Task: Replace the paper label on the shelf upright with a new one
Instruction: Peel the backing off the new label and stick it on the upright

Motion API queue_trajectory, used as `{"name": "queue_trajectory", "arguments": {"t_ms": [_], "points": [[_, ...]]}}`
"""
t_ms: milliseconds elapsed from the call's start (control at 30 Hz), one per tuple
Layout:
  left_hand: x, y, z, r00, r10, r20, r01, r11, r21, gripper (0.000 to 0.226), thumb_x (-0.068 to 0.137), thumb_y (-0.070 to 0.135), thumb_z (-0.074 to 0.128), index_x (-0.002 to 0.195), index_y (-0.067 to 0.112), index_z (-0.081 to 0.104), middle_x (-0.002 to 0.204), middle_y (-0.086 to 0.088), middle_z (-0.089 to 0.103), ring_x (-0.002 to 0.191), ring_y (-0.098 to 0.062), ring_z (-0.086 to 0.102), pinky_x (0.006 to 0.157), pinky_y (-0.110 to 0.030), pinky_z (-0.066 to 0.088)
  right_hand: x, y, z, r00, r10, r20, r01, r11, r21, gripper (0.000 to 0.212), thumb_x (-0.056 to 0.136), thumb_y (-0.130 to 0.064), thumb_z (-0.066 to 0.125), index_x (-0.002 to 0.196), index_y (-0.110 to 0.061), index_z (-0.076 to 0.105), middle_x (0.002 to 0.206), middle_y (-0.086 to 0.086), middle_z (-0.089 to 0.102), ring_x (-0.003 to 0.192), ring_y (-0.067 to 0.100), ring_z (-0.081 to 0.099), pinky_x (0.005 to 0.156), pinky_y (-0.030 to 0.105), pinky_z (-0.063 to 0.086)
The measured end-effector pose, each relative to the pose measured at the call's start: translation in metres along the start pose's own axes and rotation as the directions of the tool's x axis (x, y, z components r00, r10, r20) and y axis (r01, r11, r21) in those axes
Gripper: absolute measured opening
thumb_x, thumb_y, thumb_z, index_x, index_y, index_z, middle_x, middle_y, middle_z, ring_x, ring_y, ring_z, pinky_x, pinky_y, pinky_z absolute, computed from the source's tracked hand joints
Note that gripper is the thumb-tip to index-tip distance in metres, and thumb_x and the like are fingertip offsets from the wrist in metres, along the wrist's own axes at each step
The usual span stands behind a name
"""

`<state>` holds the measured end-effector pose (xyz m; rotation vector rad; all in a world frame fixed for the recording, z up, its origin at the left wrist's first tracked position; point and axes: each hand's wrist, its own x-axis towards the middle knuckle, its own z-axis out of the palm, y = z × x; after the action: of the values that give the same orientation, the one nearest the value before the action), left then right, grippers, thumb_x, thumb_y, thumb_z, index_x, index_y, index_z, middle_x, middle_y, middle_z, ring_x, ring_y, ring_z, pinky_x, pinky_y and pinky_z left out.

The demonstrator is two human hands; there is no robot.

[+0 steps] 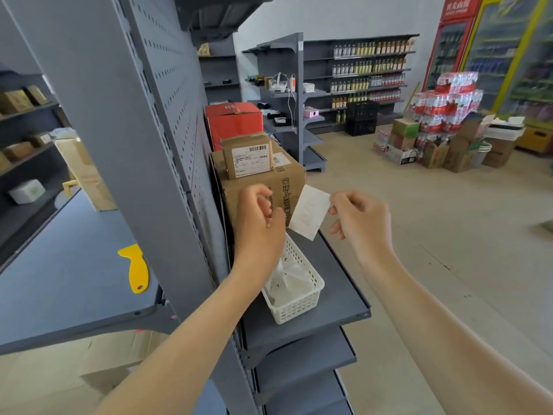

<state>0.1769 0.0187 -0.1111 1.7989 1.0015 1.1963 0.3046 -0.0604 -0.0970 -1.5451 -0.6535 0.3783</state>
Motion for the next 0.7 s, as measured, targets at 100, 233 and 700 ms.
{"name": "queue_trajectory", "arguments": {"t_ms": [100, 233, 700], "points": [[-0.014, 0.017, -0.007, 0.943, 0.323, 0.077, -0.332, 0.926, 0.181, 0.015, 0.092, 0.022, 0.061, 0.104, 0.027, 0.055, 0.091, 0.01, 0.051, 0.089, -0.014, 0.049, 0.077, -0.029, 0.046, -0.007, -0.01, 0.004, 0.998, -0.062, -0.018, 0.062, 0.998, -0.011, 0.015, 0.086, -0.023, 0.063, 0.079, -0.022, 0.075, 0.06, -0.015, 0.069, 0.047, 0.008, 0.062, 0.054, 0.025, 0.048], [-0.017, 0.038, -0.019, 0.88, 0.449, 0.157, -0.476, 0.826, 0.302, 0.027, 0.088, 0.038, 0.064, 0.113, 0.027, 0.063, 0.106, 0.014, 0.062, 0.109, -0.011, 0.051, 0.091, -0.025, 0.043, -0.021, -0.031, 0.011, 0.976, -0.215, -0.02, 0.215, 0.977, -0.003, 0.016, 0.087, -0.02, 0.064, 0.08, -0.027, 0.077, 0.067, -0.013, 0.072, 0.059, 0.001, 0.065, 0.054, 0.018, 0.049], [-0.046, 0.096, -0.104, 0.904, 0.42, -0.08, -0.427, 0.881, -0.206, 0.019, 0.088, 0.011, 0.075, 0.096, 0.019, 0.06, 0.092, 0.007, 0.073, 0.09, -0.008, 0.073, 0.082, -0.019, 0.056, -0.091, -0.096, 0.02, 0.734, -0.679, 0.022, 0.67, 0.729, 0.14, 0.019, 0.092, -0.009, 0.067, 0.093, -0.024, 0.08, 0.088, -0.011, 0.078, 0.079, 0.012, 0.071, 0.066, 0.022, 0.053]]}}
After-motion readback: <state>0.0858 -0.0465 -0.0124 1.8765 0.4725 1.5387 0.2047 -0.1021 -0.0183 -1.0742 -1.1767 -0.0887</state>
